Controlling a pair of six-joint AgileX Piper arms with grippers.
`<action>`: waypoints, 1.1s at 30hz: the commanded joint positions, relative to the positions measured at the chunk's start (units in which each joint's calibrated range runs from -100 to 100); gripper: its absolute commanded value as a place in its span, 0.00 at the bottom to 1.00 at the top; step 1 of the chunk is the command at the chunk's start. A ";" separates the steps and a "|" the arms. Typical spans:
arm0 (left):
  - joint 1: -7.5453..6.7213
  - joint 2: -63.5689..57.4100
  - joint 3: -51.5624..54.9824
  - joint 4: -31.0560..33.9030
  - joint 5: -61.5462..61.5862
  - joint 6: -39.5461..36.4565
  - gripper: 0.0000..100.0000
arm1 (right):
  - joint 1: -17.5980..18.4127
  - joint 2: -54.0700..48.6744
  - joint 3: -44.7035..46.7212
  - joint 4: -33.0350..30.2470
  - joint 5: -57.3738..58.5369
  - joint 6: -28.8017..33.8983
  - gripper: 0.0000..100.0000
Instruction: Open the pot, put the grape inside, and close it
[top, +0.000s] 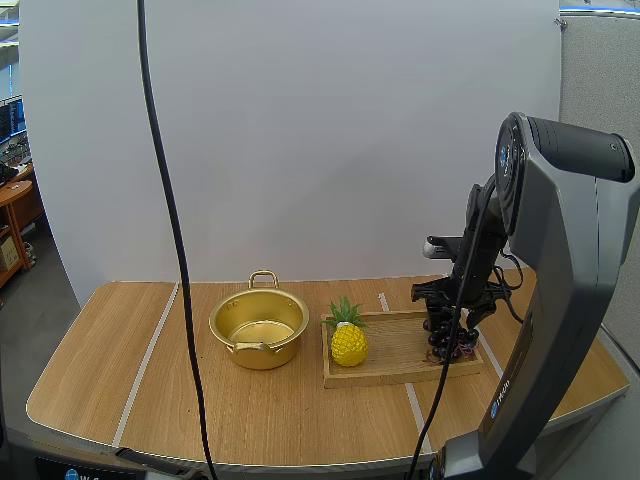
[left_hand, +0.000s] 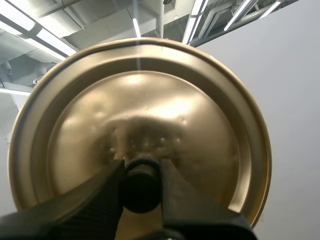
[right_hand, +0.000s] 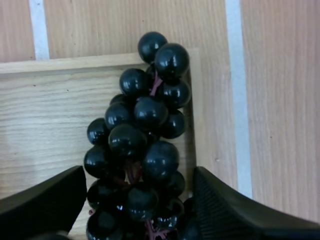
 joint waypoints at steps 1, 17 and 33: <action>-0.18 -0.44 -0.46 0.49 -2.56 -0.47 0.00 | 0.89 -0.07 -0.45 0.24 -1.43 -0.66 1.00; -0.18 -0.44 -0.46 0.49 -2.56 -0.47 0.00 | 0.86 5.68 -0.45 -0.78 -2.98 -0.66 1.00; -0.18 -0.44 -0.46 0.49 -2.56 -0.47 0.00 | 0.86 5.83 -0.45 0.71 -2.91 -0.66 0.00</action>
